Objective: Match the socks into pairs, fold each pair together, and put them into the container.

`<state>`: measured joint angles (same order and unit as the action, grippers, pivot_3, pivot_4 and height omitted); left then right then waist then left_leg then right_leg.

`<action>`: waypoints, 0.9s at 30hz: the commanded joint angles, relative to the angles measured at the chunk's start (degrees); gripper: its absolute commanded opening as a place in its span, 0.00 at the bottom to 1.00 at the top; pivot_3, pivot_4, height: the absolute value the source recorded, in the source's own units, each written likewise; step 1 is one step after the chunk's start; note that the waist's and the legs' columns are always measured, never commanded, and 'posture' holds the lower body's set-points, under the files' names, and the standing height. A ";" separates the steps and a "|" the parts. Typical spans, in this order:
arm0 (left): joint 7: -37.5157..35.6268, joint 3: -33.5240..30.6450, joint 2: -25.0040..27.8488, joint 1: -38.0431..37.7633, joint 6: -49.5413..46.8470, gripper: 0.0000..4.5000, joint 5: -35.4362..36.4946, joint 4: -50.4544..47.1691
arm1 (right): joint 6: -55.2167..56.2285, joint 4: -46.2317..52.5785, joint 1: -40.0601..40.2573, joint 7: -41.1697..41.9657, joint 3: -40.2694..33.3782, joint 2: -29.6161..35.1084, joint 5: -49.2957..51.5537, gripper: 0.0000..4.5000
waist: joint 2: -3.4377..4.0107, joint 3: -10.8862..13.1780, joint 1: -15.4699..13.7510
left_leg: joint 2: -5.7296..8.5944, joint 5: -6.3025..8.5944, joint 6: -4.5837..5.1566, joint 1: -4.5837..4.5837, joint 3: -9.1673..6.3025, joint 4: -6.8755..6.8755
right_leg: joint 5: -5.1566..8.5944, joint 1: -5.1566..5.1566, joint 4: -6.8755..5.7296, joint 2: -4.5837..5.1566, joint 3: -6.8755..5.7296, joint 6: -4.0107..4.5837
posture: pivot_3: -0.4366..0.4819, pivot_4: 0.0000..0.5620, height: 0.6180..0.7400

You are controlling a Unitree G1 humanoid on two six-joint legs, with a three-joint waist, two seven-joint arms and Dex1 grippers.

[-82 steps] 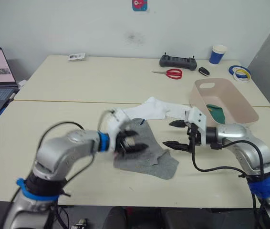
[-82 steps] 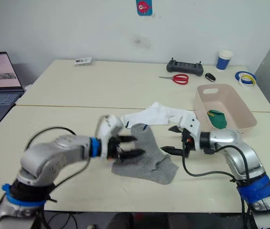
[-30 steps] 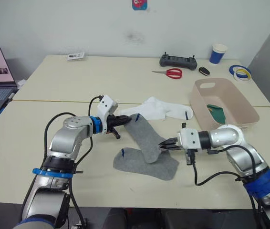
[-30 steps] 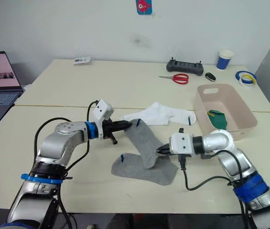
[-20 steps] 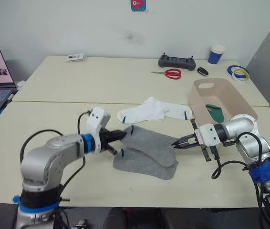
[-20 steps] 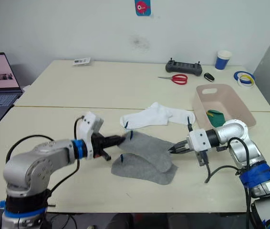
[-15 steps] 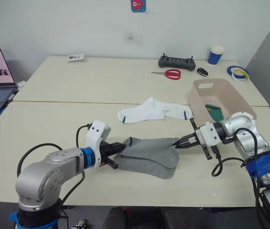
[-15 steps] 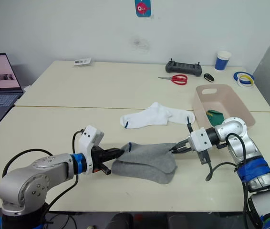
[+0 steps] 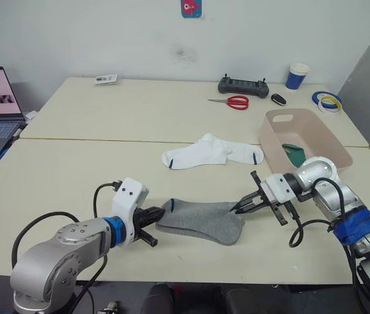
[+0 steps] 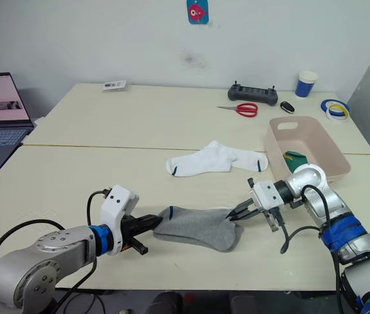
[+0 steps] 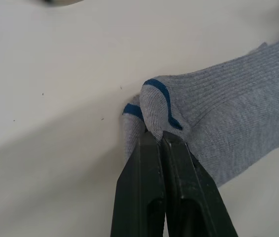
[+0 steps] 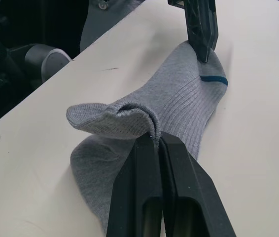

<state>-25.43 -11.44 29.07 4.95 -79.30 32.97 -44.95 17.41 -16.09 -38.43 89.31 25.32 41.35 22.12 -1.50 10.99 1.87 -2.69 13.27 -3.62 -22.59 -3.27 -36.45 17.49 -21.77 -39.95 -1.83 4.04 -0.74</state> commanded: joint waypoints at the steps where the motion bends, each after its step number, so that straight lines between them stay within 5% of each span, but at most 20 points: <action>1: 0.04 1.53 1.40 -0.77 2.45 0.00 0.05 -0.69 | -0.75 0.32 0.36 3.19 -0.28 -0.80 -0.09 0.01 | 0.00 0.00 -0.01 | 0.00 0.00 0.00 0.00 0.00 0.00 | 0.00 0.00 0.00 0.00 -0.01 0.00 | 0.48 0.27 1.00; 3: -0.13 2.67 2.66 -1.28 3.98 0.00 -0.70 -0.13 | -1.05 -0.40 0.42 3.19 -0.24 -1.19 -0.70 0.01 | 0.00 0.00 -0.01 | 0.00 0.00 0.00 0.00 0.00 0.00 | 0.00 0.00 0.00 0.00 0.00 0.00 | 0.48 0.27 1.00; 6: 0.14 4.44 3.50 -1.25 7.08 0.00 -1.96 1.51 | -1.22 -1.75 0.36 3.19 -0.74 -1.80 -1.81 0.14 | 0.00 0.00 -0.01 | 0.01 0.00 0.00 0.00 0.01 0.00 | 0.00 0.00 0.01 0.00 0.00 0.00 | 0.48 0.27 1.00; 17: -1.58 3.70 4.51 -3.91 12.60 0.00 -0.74 2.15 | -2.47 -2.72 1.95 -0.35 -7.79 3.82 -4.75 0.97 | 0.01 0.01 -0.03 | 0.02 0.01 0.01 -0.02 0.05 0.00 | 0.01 0.00 0.06 0.04 0.03 0.01 | 0.48 0.27 1.00; 20: -4.68 2.00 7.20 -5.39 13.77 0.00 0.76 1.90 | -11.17 0.99 4.24 -5.71 -10.36 5.19 -4.99 0.99 | 0.01 0.01 -0.02 | 0.00 0.01 0.01 -0.01 0.04 0.01 | 0.01 -0.01 0.05 0.03 0.03 0.01 | 0.48 0.27 1.00; 27: -12.91 -1.80 10.23 -6.31 21.32 0.00 4.08 6.35 | -60.34 35.52 17.60 -26.98 -18.82 6.20 18.85 0.99 | 0.05 0.02 -0.08 | -0.03 0.01 0.01 -0.07 -0.01 0.11 | 0.07 -0.10 0.04 0.03 0.01 0.07 | 0.48 0.27 1.00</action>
<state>-36.27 -12.34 38.76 -1.27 -61.14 36.71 -39.28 -34.94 12.86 -21.57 66.99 9.24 47.88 35.12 -1.45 11.02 1.79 -2.73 13.29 -3.62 -22.66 -3.29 -36.33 17.57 -21.88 -39.90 -1.80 4.06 -0.67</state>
